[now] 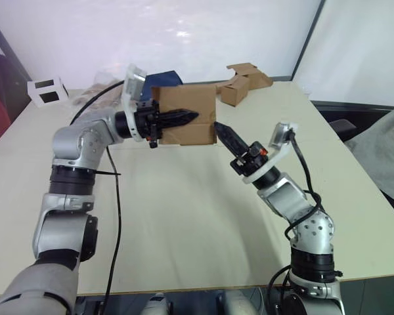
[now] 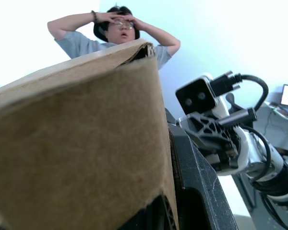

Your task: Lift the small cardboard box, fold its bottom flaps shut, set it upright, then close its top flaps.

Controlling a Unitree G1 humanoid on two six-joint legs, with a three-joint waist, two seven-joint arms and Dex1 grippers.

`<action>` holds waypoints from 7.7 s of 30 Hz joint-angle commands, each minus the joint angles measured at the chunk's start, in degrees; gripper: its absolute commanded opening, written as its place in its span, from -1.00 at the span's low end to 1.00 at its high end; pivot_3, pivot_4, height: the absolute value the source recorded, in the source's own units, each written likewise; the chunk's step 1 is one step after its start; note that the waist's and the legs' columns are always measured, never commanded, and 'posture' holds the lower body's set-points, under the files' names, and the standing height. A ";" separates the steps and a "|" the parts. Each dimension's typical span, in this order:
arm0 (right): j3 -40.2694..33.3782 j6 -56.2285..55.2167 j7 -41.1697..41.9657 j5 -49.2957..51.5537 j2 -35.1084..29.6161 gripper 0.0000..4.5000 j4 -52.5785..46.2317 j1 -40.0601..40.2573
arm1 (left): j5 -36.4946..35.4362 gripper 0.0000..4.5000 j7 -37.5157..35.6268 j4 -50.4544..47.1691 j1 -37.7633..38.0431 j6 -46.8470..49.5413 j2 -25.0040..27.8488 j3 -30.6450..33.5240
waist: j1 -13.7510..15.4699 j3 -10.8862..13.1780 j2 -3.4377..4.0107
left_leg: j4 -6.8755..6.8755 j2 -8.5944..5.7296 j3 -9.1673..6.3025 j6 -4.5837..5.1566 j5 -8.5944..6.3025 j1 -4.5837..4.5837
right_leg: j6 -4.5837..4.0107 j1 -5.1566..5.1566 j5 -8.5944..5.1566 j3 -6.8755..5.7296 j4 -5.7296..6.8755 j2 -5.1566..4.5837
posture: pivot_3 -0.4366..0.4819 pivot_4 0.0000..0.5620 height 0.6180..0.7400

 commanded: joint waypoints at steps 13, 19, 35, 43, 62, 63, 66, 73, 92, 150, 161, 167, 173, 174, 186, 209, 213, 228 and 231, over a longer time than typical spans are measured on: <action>5.88 1.42 2.09 -2.49 0.47 -0.49 -3.62 -0.34 | -0.27 -1.00 0.17 -0.39 -1.59 -1.39 -0.63 1.27 | 0.00 0.00 0.00 | 0.00 0.00 0.00 0.05 -0.03 0.00 | 0.00 0.00 0.00 0.00 0.00 0.00 | -0.05 -0.47 1.00; 5.55 1.62 2.73 -3.28 -0.35 -0.49 -4.36 -0.37 | -0.40 -1.00 0.55 -0.98 -1.04 -1.06 -0.48 1.56 | 0.06 0.00 0.00 | 0.00 0.00 0.00 0.05 -0.03 0.00 | 0.00 0.00 0.00 0.00 0.00 0.00 | -0.05 -0.47 1.00; -1.48 0.84 3.00 -1.33 -8.10 -0.97 -4.38 0.34 | -0.88 -1.00 -0.01 -0.62 -1.78 -0.49 0.14 1.92 | 0.04 0.00 0.00 | 0.00 0.00 0.00 0.18 -0.10 0.00 | 0.00 0.01 0.00 0.00 -0.01 0.00 | -0.05 -0.47 1.00; 4.79 -2.21 3.62 -11.50 -5.42 -0.97 -1.63 -1.59 | -1.24 -1.00 -0.07 -1.35 -1.57 -0.08 -0.49 1.61 | 0.03 0.00 0.00 | 0.00 0.00 0.00 0.17 -0.10 0.00 | 0.00 0.00 0.00 0.00 -0.01 0.01 | -0.05 -0.47 1.00; 0.55 3.05 9.68 -13.06 -18.16 -0.97 -6.97 5.93 | 5.76 -1.00 -2.21 -4.42 -1.03 -2.33 2.19 -5.83 | 0.35 0.00 0.00 | -0.01 -0.03 0.00 0.17 -0.09 -0.01 | 0.00 0.02 0.00 -0.01 -0.02 -0.03 | -0.05 -0.47 1.00; 1.76 3.09 11.43 -15.87 -21.72 -0.97 -7.54 7.13 | 7.13 -1.00 -3.72 -4.72 -1.38 -2.22 3.08 -8.04 | 0.44 0.00 0.00 | 0.00 -0.04 0.00 0.17 -0.10 -0.02 | 0.00 0.04 0.00 -0.01 -0.06 -0.04 | -0.05 -0.47 1.00; 5.69 0.82 15.96 -24.39 -30.74 -0.97 -9.56 10.30 | 16.16 -1.00 -7.59 -3.74 -3.38 -8.08 5.72 -17.07 | 0.16 0.00 0.00 | -0.01 -0.06 0.01 0.22 -0.12 0.00 | 0.01 0.06 0.00 0.00 -0.12 -0.01 | -0.05 -0.47 1.00; 8.66 -1.55 20.41 -33.83 -39.39 -0.97 -14.95 14.75 | 28.80 -1.00 -17.56 -3.22 -7.78 -14.35 7.92 -31.19 | 0.08 0.01 -0.01 | -0.02 -0.04 0.05 0.30 -0.17 0.01 | 0.01 0.07 -0.01 0.06 -0.16 0.05 | -0.05 -0.47 1.00; 11.81 -3.66 17.06 -46.26 -34.95 -1.00 -17.24 19.72 | 30.24 0.01 -21.51 5.04 -21.51 -13.82 2.73 -41.18 | 1.60 0.11 -0.17 | 0.12 -0.04 0.01 0.32 -0.18 -0.02 | 0.02 0.19 -0.01 -0.01 -0.21 0.02 | -0.05 -0.47 1.00; 20.24 -9.77 29.62 -56.59 -31.66 -1.00 0.34 12.83 | 13.49 -0.98 17.42 -28.66 43.88 -4.27 0.65 -10.20 | 1.69 -0.01 -0.12 | 0.20 -0.02 -0.02 0.34 -0.19 0.17 | 0.01 0.34 0.00 -0.05 -0.05 -0.06 | -0.05 -0.47 1.00; 19.31 -10.25 31.66 -57.04 -32.82 -1.00 0.86 13.58 | 7.42 -0.98 14.27 -24.79 41.25 -0.73 2.75 -4.76 | 1.59 -0.01 -0.12 | 0.18 -0.01 -0.02 0.34 -0.19 0.18 | 0.01 0.34 0.00 -0.05 -0.05 -0.05 | -0.05 -0.47 1.00; 11.97 -11.20 34.83 -53.29 -35.49 -1.00 6.10 10.41 | 6.63 -0.98 11.47 -17.77 34.55 -1.61 6.25 -1.15 | 1.83 -0.01 -0.13 | 0.21 -0.03 -0.02 0.34 -0.19 0.20 | 0.01 0.40 0.00 -0.07 -0.09 -0.06 | -0.05 -0.47 1.00; 4.96 -2.65 37.17 -42.45 -33.73 -1.00 7.29 1.73 | 7.26 -0.98 8.42 -18.27 27.72 -1.82 6.65 -3.15 | 1.49 -0.01 -0.12 | 0.14 -0.01 -0.02 0.34 -0.19 0.21 | 0.00 0.38 0.00 -0.07 -0.12 -0.03 | -0.05 -0.47 1.00; 4.86 -2.02 37.23 -41.83 -33.54 -1.00 7.11 0.88 | 7.30 -0.98 8.22 -18.43 27.07 -1.59 6.46 -3.50 | 1.49 -0.01 -0.12 | 0.14 0.00 -0.02 0.34 -0.19 0.21 | 0.00 0.38 0.00 -0.07 -0.12 -0.03 | -0.05 -0.47 1.00; 8.18 0.39 35.73 -39.71 -29.28 -1.00 3.74 -1.01 | 7.53 -0.98 7.04 -19.69 23.38 2.24 4.67 -8.41 | 1.52 -0.01 -0.12 | 0.14 -0.01 -0.02 0.34 -0.19 0.18 | 0.01 0.36 0.00 -0.06 -0.13 -0.04 | -0.05 -0.47 1.00; 17.01 -3.18 38.27 -46.61 -30.10 -1.00 5.11 -1.73 | 12.95 -0.98 8.33 -17.38 23.60 -2.34 1.23 -13.36 | 1.51 -0.01 -0.12 | 0.15 -0.01 -0.02 0.34 -0.19 0.18 | 0.01 0.35 0.00 -0.06 -0.12 -0.03 | -0.05 -0.47 1.00; 17.23 -4.27 38.56 -47.67 -29.87 -1.00 6.34 -2.38 | 12.95 -0.98 8.51 -17.74 23.93 -2.37 1.31 -13.28 | 1.51 -0.01 -0.12 | 0.15 -0.01 -0.03 0.34 -0.19 0.18 | 0.01 0.35 0.00 -0.06 -0.13 -0.03 | -0.05 -0.47 1.00; 2.56 6.03 35.52 -31.15 -31.14 -1.00 -4.85 -5.30 | 9.40 -0.98 5.07 -7.13 16.84 -1.53 6.78 -5.34 | 1.59 -0.01 -0.11 | 0.13 -0.02 -0.03 0.34 -0.19 0.15 | 0.01 0.32 0.00 -0.07 -0.13 -0.05 | -0.05 -0.47 1.00; 3.05 11.02 31.60 -26.26 -30.62 -1.00 -13.63 -3.84 | 13.92 -0.98 5.79 -0.34 16.23 -6.80 4.01 -8.42 | 1.68 -0.01 -0.10 | 0.14 -0.02 -0.04 0.33 -0.19 0.14 | 0.01 0.33 0.00 -0.08 -0.13 -0.05 | -0.05 -0.47 1.00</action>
